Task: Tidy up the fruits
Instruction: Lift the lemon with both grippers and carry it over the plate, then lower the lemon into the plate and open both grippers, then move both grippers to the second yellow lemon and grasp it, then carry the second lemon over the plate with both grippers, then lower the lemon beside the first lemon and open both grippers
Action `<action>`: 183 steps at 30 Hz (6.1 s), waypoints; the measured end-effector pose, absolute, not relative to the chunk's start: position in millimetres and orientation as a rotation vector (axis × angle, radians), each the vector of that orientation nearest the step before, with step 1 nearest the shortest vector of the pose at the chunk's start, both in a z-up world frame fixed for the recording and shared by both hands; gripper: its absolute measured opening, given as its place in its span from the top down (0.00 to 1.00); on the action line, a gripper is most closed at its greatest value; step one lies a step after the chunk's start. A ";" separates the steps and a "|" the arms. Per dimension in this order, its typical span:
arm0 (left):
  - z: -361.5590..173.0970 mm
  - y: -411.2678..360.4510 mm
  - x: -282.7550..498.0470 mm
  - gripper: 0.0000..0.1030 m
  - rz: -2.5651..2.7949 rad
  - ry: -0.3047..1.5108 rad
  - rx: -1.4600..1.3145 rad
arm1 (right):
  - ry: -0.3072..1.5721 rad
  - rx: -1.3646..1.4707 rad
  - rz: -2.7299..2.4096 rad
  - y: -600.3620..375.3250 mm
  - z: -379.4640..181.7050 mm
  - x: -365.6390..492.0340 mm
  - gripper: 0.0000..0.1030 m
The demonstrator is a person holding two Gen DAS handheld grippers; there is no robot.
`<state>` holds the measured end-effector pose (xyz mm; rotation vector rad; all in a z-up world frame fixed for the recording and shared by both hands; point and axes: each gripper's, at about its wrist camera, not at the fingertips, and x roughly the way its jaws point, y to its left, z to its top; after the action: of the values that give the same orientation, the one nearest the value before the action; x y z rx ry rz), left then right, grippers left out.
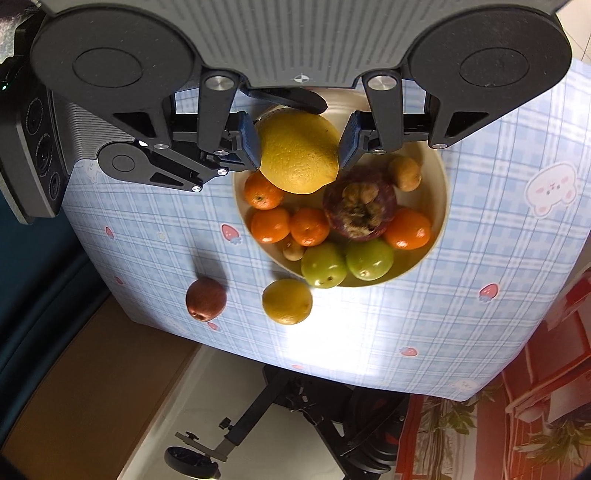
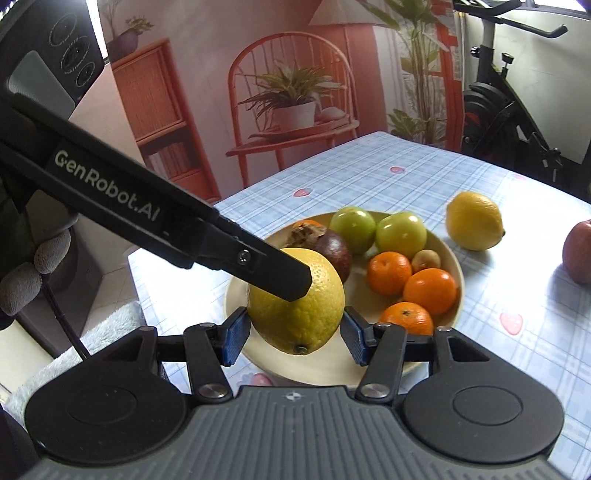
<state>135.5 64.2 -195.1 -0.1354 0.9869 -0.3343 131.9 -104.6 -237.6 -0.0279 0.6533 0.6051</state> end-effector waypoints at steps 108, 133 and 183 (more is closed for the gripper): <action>-237.5 -2.4 319.4 0.50 -0.363 0.958 -0.146 | 0.606 0.031 0.417 -204.7 -259.9 276.2 0.41; -182.7 -4.3 243.4 0.50 -0.412 0.878 -0.095 | 0.501 0.026 0.407 -186.0 -205.5 192.0 0.41; -213.5 56.7 155.9 0.52 -0.327 0.985 -0.090 | 0.712 0.059 0.551 -106.5 -245.0 136.5 0.42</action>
<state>155.9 56.7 -213.5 -0.0895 0.9851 -0.3266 136.5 -106.5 -245.0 0.0587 0.7117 0.5511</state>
